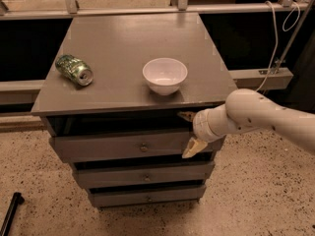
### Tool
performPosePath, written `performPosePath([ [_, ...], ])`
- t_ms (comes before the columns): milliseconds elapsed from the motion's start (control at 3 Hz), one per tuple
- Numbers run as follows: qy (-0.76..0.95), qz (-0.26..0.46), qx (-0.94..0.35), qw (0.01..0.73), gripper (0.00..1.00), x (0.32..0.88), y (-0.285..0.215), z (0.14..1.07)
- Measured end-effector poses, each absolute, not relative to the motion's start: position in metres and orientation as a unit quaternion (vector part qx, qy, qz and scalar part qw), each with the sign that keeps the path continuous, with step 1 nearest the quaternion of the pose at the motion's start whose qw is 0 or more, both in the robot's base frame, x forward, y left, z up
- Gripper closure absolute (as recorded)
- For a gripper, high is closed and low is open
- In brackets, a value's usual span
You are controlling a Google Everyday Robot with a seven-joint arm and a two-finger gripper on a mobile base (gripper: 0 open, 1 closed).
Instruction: Open top drawer
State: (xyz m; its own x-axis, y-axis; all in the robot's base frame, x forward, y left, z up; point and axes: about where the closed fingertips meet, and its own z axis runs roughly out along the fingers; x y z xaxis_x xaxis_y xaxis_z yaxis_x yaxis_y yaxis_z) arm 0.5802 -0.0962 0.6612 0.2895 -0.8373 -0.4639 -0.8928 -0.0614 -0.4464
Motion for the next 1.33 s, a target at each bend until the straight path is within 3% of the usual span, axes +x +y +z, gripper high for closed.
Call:
performPosePath([
  [333,0.604,0.051,-0.733,0.309,0.28,0.572,-0.089,0.647],
  [1333,0.606,0.104,-0.737,0.279,0.28,0.499,-0.089,0.655],
])
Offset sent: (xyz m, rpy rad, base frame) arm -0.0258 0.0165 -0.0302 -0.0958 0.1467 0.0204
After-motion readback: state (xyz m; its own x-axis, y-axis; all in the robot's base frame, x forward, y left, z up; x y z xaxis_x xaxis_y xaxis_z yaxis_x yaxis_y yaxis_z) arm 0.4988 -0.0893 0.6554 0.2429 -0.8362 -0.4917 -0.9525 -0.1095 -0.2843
